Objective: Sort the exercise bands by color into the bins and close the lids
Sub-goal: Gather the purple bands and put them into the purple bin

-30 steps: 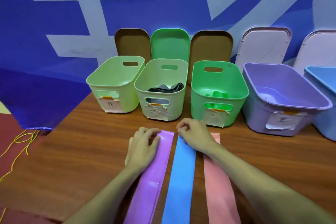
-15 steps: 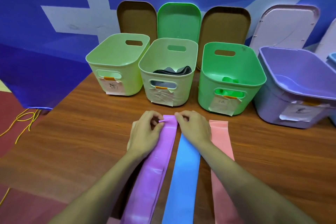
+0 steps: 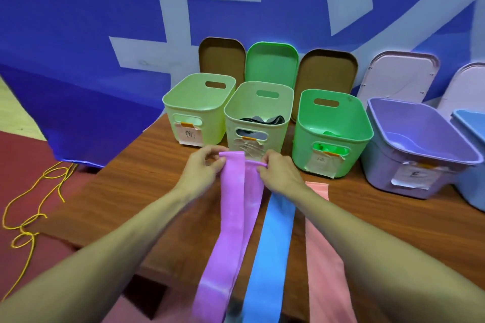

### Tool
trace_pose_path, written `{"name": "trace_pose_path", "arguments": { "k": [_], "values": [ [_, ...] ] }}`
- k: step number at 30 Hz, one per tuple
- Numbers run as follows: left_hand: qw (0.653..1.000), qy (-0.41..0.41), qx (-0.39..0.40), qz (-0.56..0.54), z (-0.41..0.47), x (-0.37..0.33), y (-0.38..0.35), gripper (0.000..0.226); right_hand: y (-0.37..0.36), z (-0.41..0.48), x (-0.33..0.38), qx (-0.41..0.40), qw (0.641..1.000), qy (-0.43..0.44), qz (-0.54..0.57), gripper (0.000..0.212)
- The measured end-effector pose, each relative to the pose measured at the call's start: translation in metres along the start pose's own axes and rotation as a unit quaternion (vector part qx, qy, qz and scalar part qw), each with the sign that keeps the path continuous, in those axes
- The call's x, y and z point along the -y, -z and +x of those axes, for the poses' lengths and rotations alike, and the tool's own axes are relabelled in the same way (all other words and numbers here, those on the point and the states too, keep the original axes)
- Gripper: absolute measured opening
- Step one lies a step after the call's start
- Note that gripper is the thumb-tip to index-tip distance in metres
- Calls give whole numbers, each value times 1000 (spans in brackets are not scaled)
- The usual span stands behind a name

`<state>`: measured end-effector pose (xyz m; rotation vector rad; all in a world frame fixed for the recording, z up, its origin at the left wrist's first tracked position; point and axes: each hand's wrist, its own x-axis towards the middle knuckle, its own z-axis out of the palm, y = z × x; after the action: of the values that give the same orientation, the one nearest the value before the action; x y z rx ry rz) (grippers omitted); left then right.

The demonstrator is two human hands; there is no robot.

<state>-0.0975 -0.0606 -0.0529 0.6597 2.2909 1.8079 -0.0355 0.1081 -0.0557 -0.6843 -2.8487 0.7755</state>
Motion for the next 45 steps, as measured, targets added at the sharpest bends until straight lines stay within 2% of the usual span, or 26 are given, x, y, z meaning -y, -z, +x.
{"name": "trace_pose_path", "arguments": {
  "k": [3, 6, 11, 14, 17, 25, 32, 39, 45],
  "values": [
    [999, -13, -25, -44, -6, -34, 19, 32, 20, -12, 23, 17, 990, 2, 137, 4],
    [996, -58, -51, -35, -13, -61, 31, 32, 46, -28, 46, 17, 962, 3, 274, 9],
    [975, -134, -168, -59, -22, -109, 34, 30, 99, -52, 69, -16, 904, 25, 427, 13],
    [964, -170, -201, -47, -22, -136, 33, 24, 135, -67, 76, -41, 871, 60, 485, 12],
    [961, -189, -194, -47, -18, -161, 29, 21, 172, -78, 75, -88, 864, 87, 489, 14],
    [982, -171, -69, 29, -7, -207, -18, 22, 247, -104, 31, -228, 853, 57, 466, 16],
    [983, -165, -5, -84, -1, -243, -91, 20, 295, -110, -32, -324, 822, 11, 468, 20],
    [973, -134, 53, -179, 26, -284, -169, 19, 338, -101, -78, -435, 785, 6, 441, 21],
    [970, -110, 70, -208, 62, -301, -227, 23, 365, -67, -107, -447, 777, 11, 443, 20]
  ]
}}
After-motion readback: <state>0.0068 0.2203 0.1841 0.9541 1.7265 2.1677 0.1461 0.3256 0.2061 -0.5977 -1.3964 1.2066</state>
